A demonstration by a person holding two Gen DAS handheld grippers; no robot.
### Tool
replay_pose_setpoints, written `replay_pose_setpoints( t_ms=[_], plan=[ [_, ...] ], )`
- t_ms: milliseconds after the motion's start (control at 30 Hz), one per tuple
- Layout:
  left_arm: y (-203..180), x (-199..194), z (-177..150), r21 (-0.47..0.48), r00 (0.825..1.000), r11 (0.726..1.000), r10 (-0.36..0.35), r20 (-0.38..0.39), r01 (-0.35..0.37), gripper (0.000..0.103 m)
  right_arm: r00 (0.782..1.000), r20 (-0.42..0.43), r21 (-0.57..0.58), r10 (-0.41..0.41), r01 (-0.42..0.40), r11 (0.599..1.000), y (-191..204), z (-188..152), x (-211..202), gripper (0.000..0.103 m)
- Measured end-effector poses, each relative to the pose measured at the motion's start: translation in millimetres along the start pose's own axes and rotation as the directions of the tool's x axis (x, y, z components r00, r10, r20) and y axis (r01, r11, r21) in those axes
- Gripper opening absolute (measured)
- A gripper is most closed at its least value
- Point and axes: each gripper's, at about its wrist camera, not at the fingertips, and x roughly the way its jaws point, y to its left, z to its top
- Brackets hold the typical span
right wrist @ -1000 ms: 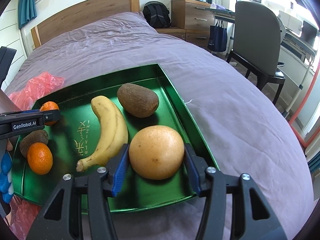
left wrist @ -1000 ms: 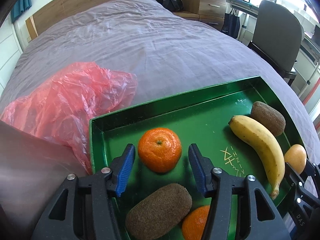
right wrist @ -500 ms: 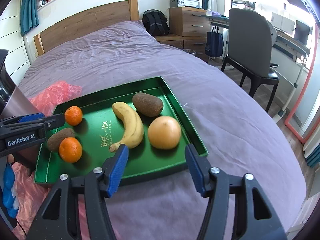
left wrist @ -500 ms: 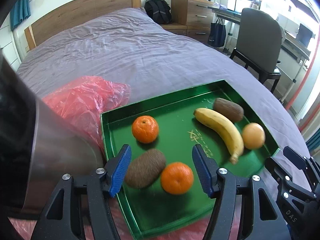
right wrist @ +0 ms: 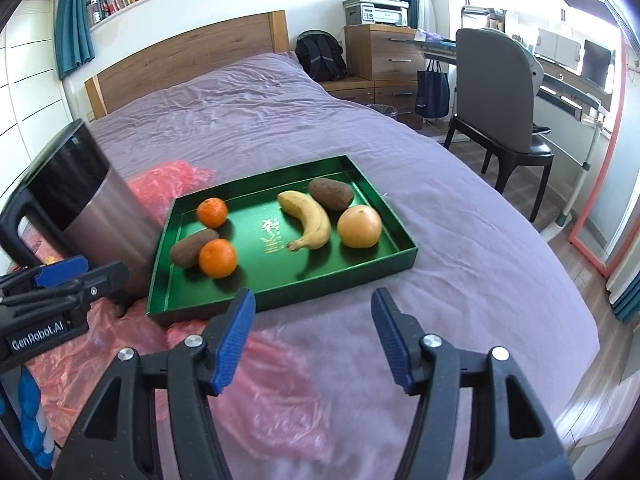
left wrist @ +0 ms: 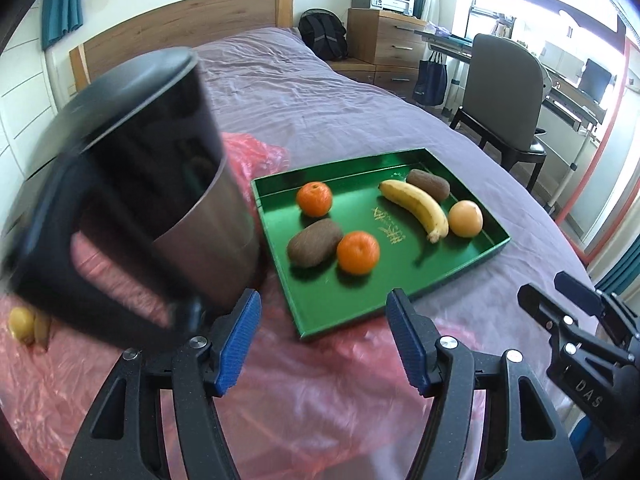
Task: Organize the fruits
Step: 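Withdraw both tools from the tray back over the fruit spread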
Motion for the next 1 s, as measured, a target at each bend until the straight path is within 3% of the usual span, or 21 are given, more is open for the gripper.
replay_pose_setpoints(
  t_ms=[100, 233, 600, 1000],
  plan=[
    [10.9, -15.1, -18.8, -0.006, 1.0, 1.0, 0.013, 0.001, -0.013, 0.06, 1.0, 0.003, -0.012, 0.017, -0.017, 1.0, 14.0, -10.9, -17.2, 0.062],
    [31.4, -33.7, -42.5, -0.026, 0.999, 0.999, 0.038, 0.0, -0.038, 0.06, 0.999, -0.004, -0.03, 0.041, -0.041, 0.999, 33.2, -24.4, -33.2, 0.071],
    [102.4, -73.4, -90.8, -0.109, 0.992, 0.987, 0.123, 0.014, -0.121, 0.06, 0.991, -0.027, -0.14, 0.133, -0.136, 0.981, 102.9, -47.9, -60.5, 0.071],
    [182.6, -95.6, -135.5, -0.199, 0.971, 0.952, 0.24, 0.022, -0.231, 0.06, 0.972, -0.09, -0.26, 0.217, -0.233, 0.937, 188.4, -70.8, -69.3, 0.071]
  ],
)
